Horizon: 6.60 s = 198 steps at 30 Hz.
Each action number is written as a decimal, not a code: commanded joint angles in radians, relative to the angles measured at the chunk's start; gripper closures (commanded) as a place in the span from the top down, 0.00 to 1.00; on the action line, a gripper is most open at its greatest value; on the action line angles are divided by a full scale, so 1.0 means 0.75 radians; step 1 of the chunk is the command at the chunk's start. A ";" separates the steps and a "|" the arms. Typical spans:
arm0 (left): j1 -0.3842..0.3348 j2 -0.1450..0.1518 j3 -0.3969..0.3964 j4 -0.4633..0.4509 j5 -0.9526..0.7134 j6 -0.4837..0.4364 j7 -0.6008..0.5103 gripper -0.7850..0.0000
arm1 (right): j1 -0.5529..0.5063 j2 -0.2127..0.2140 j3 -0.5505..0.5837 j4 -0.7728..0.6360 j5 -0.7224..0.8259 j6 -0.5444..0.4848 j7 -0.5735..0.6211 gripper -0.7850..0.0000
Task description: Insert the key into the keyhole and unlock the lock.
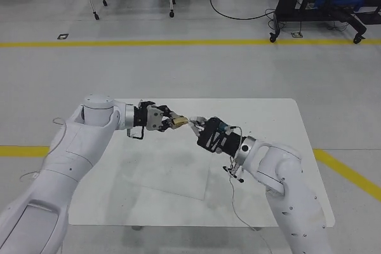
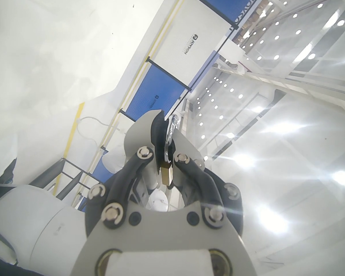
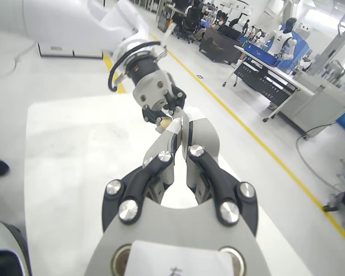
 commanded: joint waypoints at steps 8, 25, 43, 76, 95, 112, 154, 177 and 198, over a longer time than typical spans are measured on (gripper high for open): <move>-0.122 -0.093 0.139 0.097 0.017 0.054 0.020 0.00 | -0.100 0.044 0.015 -0.186 -0.460 -0.078 0.093 0.00; -0.181 -0.188 0.221 0.227 0.051 -0.013 0.074 0.00 | -0.076 0.044 -0.175 -0.217 -0.743 -0.012 0.269 0.00; -0.184 -0.209 0.223 0.239 0.123 -0.049 0.056 0.00 | -0.103 0.035 -0.226 -0.223 -0.791 0.050 0.357 0.00; -0.140 -0.204 0.164 0.184 0.177 -0.040 0.039 0.00 | -0.091 0.012 -0.285 -0.214 -0.852 0.054 0.470 0.00; -0.136 -0.207 0.147 0.163 0.221 -0.032 0.047 0.00 | -0.078 -0.003 -0.297 -0.198 -0.860 0.048 0.499 0.00; -0.128 -0.203 0.125 0.137 0.255 -0.030 0.057 0.00 | -0.064 -0.018 -0.298 -0.187 -0.855 0.049 0.532 0.00; -0.080 -0.178 0.066 0.069 0.297 0.004 0.028 0.00 | -0.001 -0.059 -0.335 -0.138 -0.849 0.027 0.584 0.45; -0.052 -0.161 0.003 0.095 0.233 -0.001 0.014 0.00 | -0.078 -0.058 -0.260 -0.269 -0.734 0.033 0.539 1.00; -0.052 -0.161 0.003 0.095 0.233 -0.001 0.014 0.00 | -0.146 -0.005 0.209 -0.040 0.495 -0.092 0.293 0.00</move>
